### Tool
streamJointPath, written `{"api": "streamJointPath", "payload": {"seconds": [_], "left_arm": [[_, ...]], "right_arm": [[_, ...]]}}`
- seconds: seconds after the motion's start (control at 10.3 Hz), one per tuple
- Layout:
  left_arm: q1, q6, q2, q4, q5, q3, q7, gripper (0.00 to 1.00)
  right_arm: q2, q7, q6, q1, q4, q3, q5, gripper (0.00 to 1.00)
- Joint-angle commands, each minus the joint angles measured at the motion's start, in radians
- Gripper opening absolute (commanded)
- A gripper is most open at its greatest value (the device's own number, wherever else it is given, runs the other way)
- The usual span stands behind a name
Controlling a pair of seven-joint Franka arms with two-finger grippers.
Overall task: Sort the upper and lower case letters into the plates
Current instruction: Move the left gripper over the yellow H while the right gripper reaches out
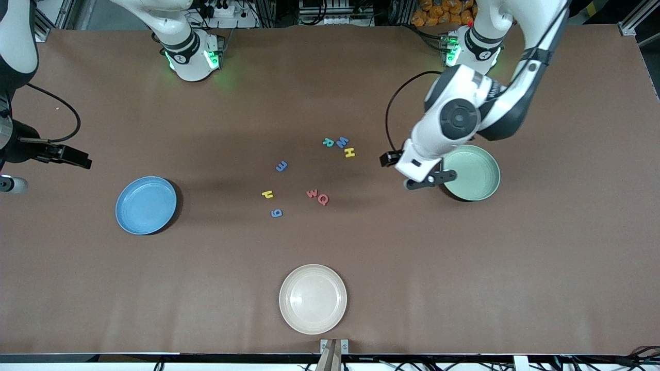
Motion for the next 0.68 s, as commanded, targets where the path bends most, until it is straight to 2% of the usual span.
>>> {"api": "streamJointPath", "payload": {"seconds": [0.0, 0.29, 0.39, 0.58], "left_arm": [[-0.077, 0.048, 0.042, -0.007, 0.085, 0.001, -0.128, 1.00], [-0.100, 0.153, 0.134, -0.019, 0.078, -0.004, -0.325, 1.00], [-0.114, 0.225, 0.145, -0.065, 0.078, -0.004, -0.387, 1.00], [-0.149, 0.327, 0.171, -0.084, 0.078, -0.006, -0.397, 1.00]], "right_arm": [[0.014, 0.013, 0.032, 0.000, 0.000, 0.007, -0.010, 1.00], [0.039, 0.066, 0.046, -0.001, -0.006, 0.007, -0.009, 1.00], [0.057, 0.067, 0.049, -0.004, -0.005, 0.007, -0.009, 1.00], [0.077, 0.095, 0.069, 0.000, 0.000, 0.007, -0.004, 1.00]]}}
